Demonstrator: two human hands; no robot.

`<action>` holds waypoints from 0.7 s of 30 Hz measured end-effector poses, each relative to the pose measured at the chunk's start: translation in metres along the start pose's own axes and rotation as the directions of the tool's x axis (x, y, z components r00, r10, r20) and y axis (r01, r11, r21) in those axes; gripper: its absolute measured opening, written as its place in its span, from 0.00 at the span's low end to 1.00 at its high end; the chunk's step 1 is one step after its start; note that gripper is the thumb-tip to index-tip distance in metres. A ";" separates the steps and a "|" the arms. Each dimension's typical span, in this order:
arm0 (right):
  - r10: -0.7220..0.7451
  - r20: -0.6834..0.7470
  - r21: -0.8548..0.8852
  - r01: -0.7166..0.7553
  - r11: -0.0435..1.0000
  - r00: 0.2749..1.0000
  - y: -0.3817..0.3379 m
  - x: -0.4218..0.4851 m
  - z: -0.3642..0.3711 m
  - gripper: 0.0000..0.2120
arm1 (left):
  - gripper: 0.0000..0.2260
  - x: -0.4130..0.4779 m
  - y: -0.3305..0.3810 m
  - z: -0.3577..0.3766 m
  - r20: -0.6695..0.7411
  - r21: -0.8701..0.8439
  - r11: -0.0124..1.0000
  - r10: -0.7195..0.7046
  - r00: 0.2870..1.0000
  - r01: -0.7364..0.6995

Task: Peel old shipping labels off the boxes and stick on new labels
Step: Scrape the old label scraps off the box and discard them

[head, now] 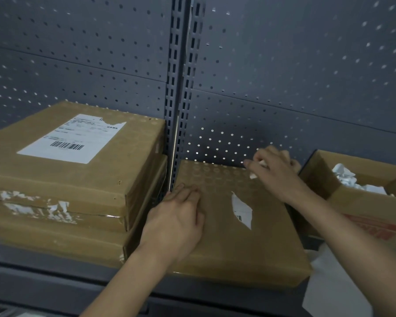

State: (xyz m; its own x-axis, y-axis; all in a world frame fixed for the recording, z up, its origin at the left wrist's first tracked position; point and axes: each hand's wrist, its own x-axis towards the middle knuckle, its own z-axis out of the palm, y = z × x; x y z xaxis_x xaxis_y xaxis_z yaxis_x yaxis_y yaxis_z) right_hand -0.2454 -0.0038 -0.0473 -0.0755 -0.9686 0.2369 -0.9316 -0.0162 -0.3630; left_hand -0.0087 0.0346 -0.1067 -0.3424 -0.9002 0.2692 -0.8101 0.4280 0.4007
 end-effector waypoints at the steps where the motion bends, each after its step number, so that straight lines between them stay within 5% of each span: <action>1: -0.021 -0.003 -0.042 0.021 0.999 1.000 0.002 -0.004 0.003 0.15 | 0.22 0.000 0.000 0.000 0.005 -0.002 1.000 -0.002 1.000 0.002; 4: -0.187 -0.067 -0.182 0.172 0.968 0.980 0.007 -0.006 0.001 0.20 | 0.22 0.000 0.001 0.000 0.018 0.004 1.000 -0.007 1.000 0.007; 8: -0.321 -0.052 -0.060 0.318 0.946 0.946 0.014 -0.015 0.006 0.18 | 0.22 0.000 0.000 0.000 0.028 0.000 1.000 -0.012 1.000 0.012; 13: -0.278 0.152 0.240 0.238 0.941 0.948 0.018 -0.021 0.009 0.16 | 0.22 0.002 0.001 0.000 0.041 0.013 1.000 -0.012 0.999 0.011; 21: -0.333 0.202 0.133 0.311 0.941 0.921 0.023 -0.022 0.012 0.06 | 0.20 0.006 0.010 -0.003 0.047 0.045 0.998 -0.050 0.998 0.048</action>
State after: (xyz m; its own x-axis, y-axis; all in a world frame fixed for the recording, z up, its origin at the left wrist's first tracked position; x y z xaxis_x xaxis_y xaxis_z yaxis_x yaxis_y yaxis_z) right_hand -0.2611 0.0138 -0.0715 0.3123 -0.9369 0.1572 -0.8531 -0.3494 -0.3875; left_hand -0.0172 0.0340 -0.0991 -0.3237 -0.9232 0.2073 -0.8463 0.3805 0.3728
